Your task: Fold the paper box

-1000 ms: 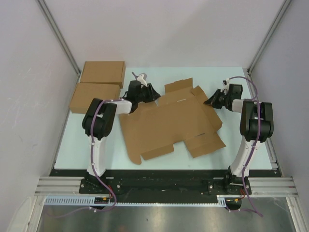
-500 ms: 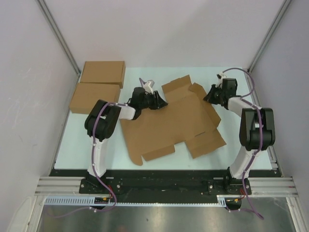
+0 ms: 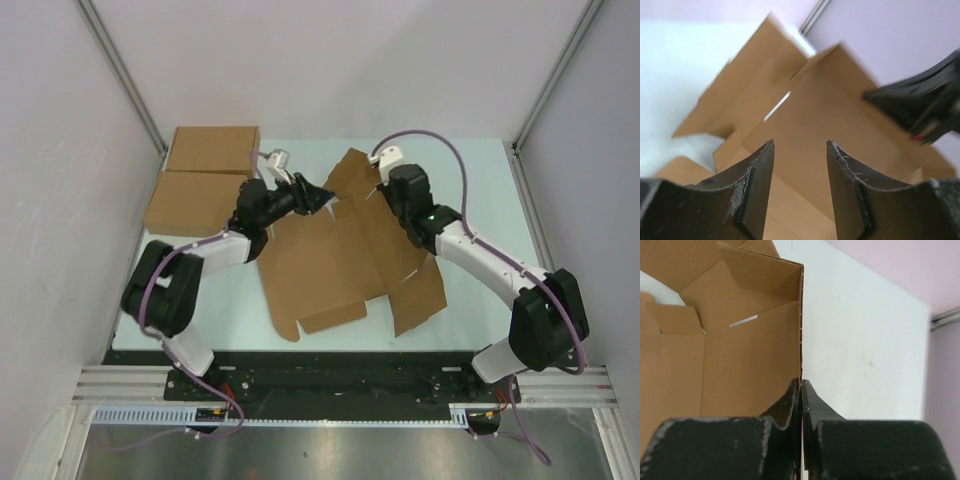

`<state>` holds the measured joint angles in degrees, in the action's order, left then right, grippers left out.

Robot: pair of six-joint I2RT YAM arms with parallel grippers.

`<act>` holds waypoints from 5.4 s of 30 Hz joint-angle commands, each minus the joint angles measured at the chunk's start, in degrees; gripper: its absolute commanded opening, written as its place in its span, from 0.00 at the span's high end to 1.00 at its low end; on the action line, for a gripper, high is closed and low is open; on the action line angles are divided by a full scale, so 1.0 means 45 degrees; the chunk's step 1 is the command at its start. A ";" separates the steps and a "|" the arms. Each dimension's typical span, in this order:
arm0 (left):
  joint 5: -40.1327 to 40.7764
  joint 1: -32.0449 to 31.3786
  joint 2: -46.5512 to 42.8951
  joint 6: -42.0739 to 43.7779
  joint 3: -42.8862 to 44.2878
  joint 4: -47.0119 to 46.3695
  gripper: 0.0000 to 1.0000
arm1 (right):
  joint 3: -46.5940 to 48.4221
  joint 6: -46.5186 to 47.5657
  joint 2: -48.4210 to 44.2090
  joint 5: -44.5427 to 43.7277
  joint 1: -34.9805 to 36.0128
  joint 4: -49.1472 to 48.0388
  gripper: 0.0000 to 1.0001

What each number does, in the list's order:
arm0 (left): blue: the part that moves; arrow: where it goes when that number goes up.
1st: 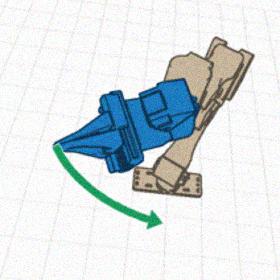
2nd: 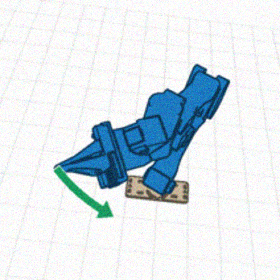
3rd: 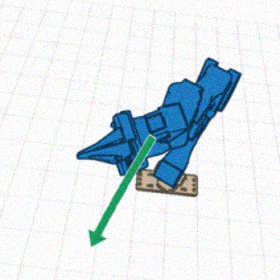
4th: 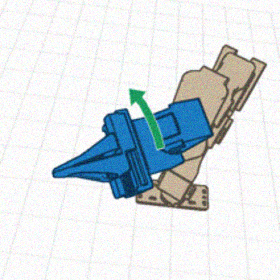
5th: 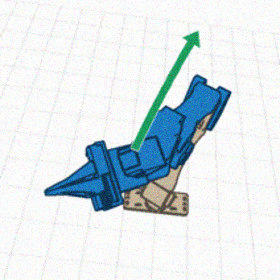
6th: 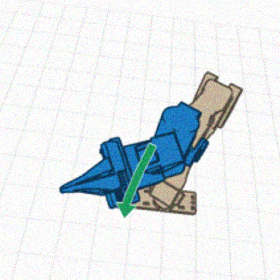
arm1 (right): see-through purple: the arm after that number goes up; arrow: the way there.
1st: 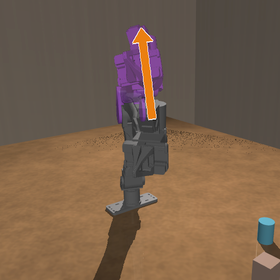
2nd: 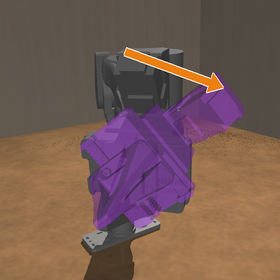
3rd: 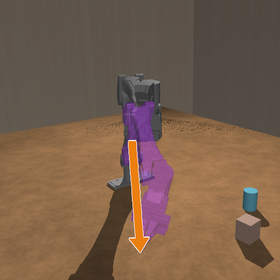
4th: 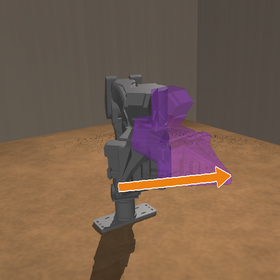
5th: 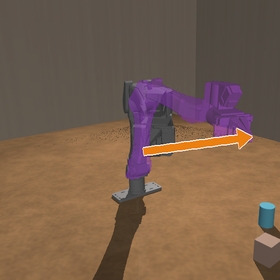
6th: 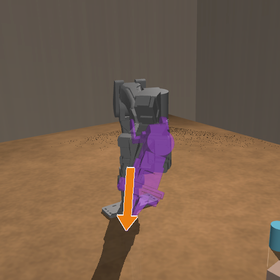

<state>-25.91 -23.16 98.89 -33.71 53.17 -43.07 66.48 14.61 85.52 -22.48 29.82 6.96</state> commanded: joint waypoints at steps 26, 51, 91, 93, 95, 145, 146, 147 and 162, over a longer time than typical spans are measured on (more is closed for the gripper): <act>0.0984 0.1493 0.2104 -0.1450 0.0548 -0.1928 0.40 | -0.4030 0.8765 -0.0546 -0.5943 0.4427 -0.5707 1.00; -0.4301 0.0400 0.4197 -0.4754 -0.0075 -0.8886 0.45 | -0.4714 0.8453 -0.0976 -0.5278 0.4954 -0.6410 1.00; -0.2037 -0.0049 0.2321 -0.2587 -0.3748 -1.1034 0.41 | -0.4617 0.5679 -0.1933 -0.2818 0.5364 -0.3520 1.00; -0.1666 -0.0049 0.2263 -0.2605 -0.3846 -1.1035 0.41 | -0.4597 0.5698 -0.1914 -0.2797 0.5423 -0.3423 1.00; -0.1567 -0.0049 0.2262 -0.2703 -0.3827 -1.1112 0.41 | -0.4539 0.5640 -0.1894 -0.2856 0.5520 -0.3383 1.00; -0.3558 0.1688 0.0759 -0.3233 -0.5210 -1.2265 0.34 | -0.3640 0.6089 -0.0976 -0.2446 0.6635 -0.1801 1.00; -0.3558 0.1728 0.0604 -0.2902 -0.5387 -1.2400 0.32 | -0.3640 0.6070 -0.0995 -0.2427 0.6596 -0.1820 1.00; -0.3636 0.1767 0.0525 -0.2744 -0.5524 -1.2382 0.31 | -0.3640 0.6050 -0.0996 -0.2388 0.6576 -0.1801 1.00; -0.3793 0.0851 0.0056 -0.0751 -0.5623 -1.0723 0.24 | -0.3660 0.5835 -0.1132 -0.2036 0.6478 -0.1742 1.00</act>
<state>-42.00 -17.45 102.41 -42.41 28.16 -75.29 50.06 44.38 79.09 -39.44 58.24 -4.86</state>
